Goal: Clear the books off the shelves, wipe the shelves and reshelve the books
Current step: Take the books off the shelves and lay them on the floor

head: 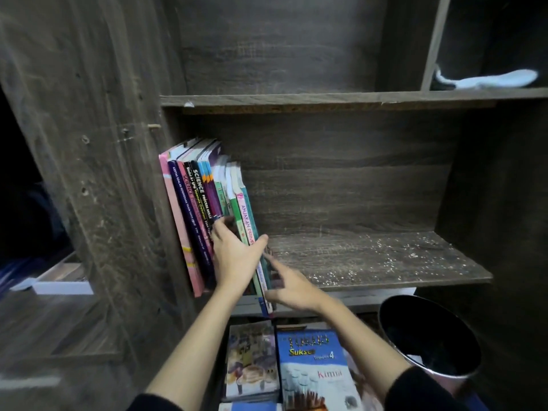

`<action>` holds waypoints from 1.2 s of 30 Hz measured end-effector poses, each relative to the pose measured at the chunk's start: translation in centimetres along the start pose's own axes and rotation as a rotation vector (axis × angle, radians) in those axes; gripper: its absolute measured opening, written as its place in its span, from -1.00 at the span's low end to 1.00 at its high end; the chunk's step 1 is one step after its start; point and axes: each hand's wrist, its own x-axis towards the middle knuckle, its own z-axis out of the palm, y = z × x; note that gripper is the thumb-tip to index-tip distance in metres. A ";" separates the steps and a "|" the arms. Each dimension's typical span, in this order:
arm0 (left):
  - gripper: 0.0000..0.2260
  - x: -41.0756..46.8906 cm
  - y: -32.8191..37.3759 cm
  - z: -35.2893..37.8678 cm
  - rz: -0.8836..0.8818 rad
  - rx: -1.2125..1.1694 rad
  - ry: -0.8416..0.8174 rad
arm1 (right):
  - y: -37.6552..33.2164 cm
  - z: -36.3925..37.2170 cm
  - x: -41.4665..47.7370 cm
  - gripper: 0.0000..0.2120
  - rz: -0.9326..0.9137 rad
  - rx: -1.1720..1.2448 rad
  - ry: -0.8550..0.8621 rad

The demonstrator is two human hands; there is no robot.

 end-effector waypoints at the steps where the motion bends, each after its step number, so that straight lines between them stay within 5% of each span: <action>1: -0.36 -0.1 0.0 0.1 0.001 0.008 0.006 | 0.8 -0.8 0.4 -0.22 0.002 0.036 -0.045; 6: -0.34 -0.7 -0.5 1.1 0.006 0.028 0.041 | 1.4 -3.3 4.3 -0.49 0.045 0.018 0.108; 11: -0.35 -1.9 -2.0 3.2 0.013 -0.081 0.105 | 0.1 -4.8 10.3 -0.47 0.041 -0.062 0.192; 18: -0.42 -2.1 -2.9 4.8 0.025 -0.156 0.223 | -0.2 -4.8 16.6 -0.66 0.137 0.313 0.339; 21: -0.45 -2.2 -3.5 4.9 0.055 -0.171 0.224 | -0.6 -3.9 16.9 -0.80 0.104 0.481 0.240; 27: -0.44 -2.0 -4.5 4.4 0.102 -0.225 0.186 | -0.4 -2.9 17.0 -0.74 0.084 0.593 0.187; 31: -0.47 -2.2 -5.3 3.7 0.105 -0.302 0.184 | -0.4 -3.0 16.7 -0.70 0.141 0.636 0.305; 36: -0.46 -3.8 -4.3 4.0 -0.094 -0.603 0.211 | -1.2 -2.7 15.4 -0.67 0.093 0.712 0.359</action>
